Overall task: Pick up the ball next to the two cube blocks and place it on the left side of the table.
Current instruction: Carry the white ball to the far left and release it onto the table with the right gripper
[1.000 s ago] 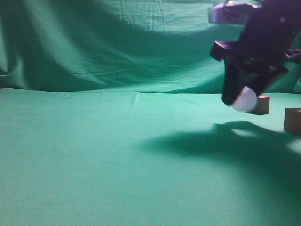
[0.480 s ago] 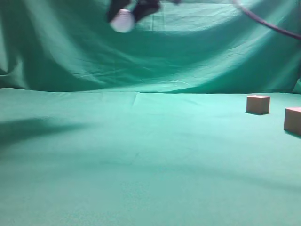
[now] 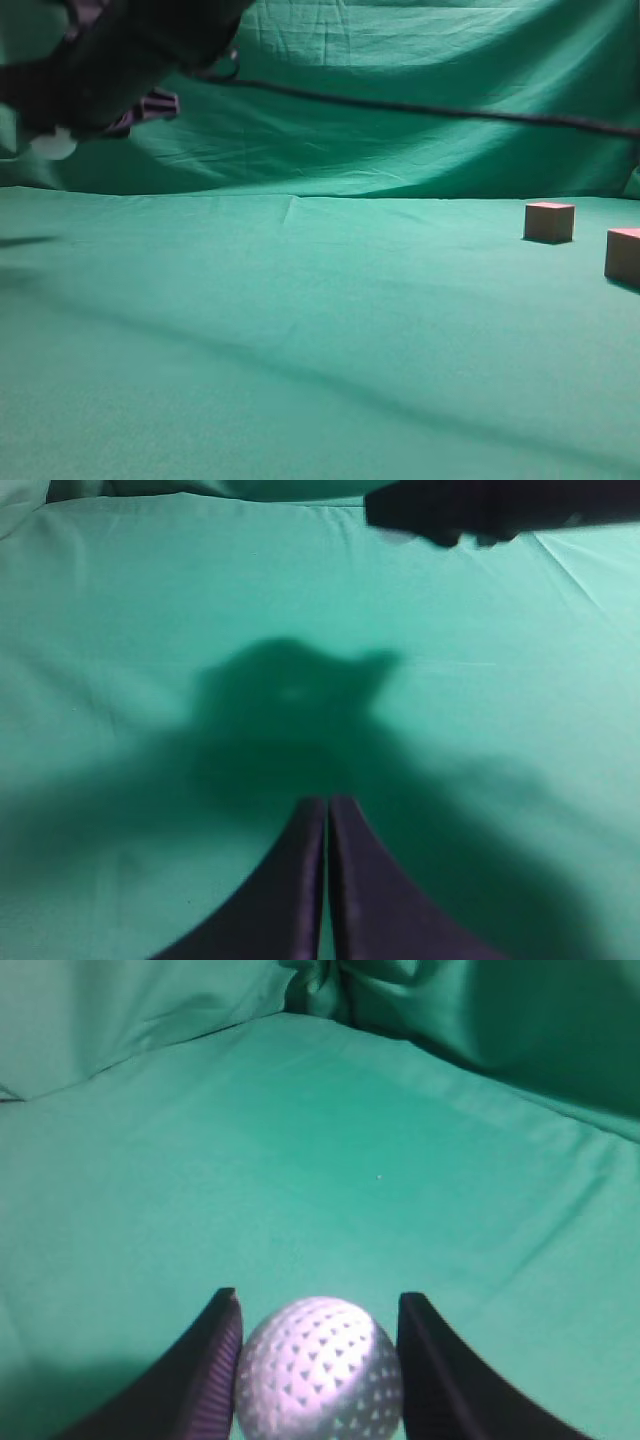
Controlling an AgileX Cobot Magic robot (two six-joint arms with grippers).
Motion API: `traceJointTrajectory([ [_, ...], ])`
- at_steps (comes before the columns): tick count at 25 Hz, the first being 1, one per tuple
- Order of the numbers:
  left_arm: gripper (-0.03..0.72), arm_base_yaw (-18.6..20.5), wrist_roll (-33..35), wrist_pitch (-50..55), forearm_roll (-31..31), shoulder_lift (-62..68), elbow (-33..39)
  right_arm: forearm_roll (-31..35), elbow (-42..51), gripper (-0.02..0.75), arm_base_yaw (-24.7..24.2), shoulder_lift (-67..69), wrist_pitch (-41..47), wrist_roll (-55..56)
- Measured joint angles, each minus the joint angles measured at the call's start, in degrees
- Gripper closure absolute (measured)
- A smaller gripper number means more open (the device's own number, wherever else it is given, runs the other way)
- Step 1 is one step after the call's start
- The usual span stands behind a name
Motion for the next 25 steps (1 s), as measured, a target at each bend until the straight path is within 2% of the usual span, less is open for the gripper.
traceJointTrajectory([
  [6, 0.688, 0.0, 0.0, 0.0, 0.0, 0.0, 0.0, -0.5, -3.0, 0.426, 1.1, 6.1, -3.5, 0.0],
  [13, 0.688, 0.0, 0.0, 0.0, 0.0, 0.0, 0.0, -0.7, -3.0, 0.426, 1.1, 6.8, -3.7, 0.0],
  [14, 0.688, 0.0, 0.0, 0.0, 0.0, 0.0, 0.0, -0.7, -3.0, 0.362, 1.1, 6.8, -3.7, 0.0],
  [20, 0.688, 0.0, 0.0, 0.0, 0.0, 0.0, 0.0, -0.7, -3.0, 0.139, 1.1, 6.8, -3.4, 0.0],
  [21, 0.688, 0.0, 0.0, 0.0, 0.0, 0.0, 0.0, -0.7, -3.0, 0.116, 1.1, 6.6, -3.2, 0.0],
  [24, 0.688, 0.0, 0.0, 0.0, 0.0, 0.0, 0.0, -0.7, -3.0, 0.133, 0.9, 4.3, 0.0, -1.3],
  [25, 0.688, 0.0, 0.0, 0.0, 0.0, 0.0, 0.0, -0.7, -3.0, 0.092, 0.6, 2.6, 2.2, -2.9],
])
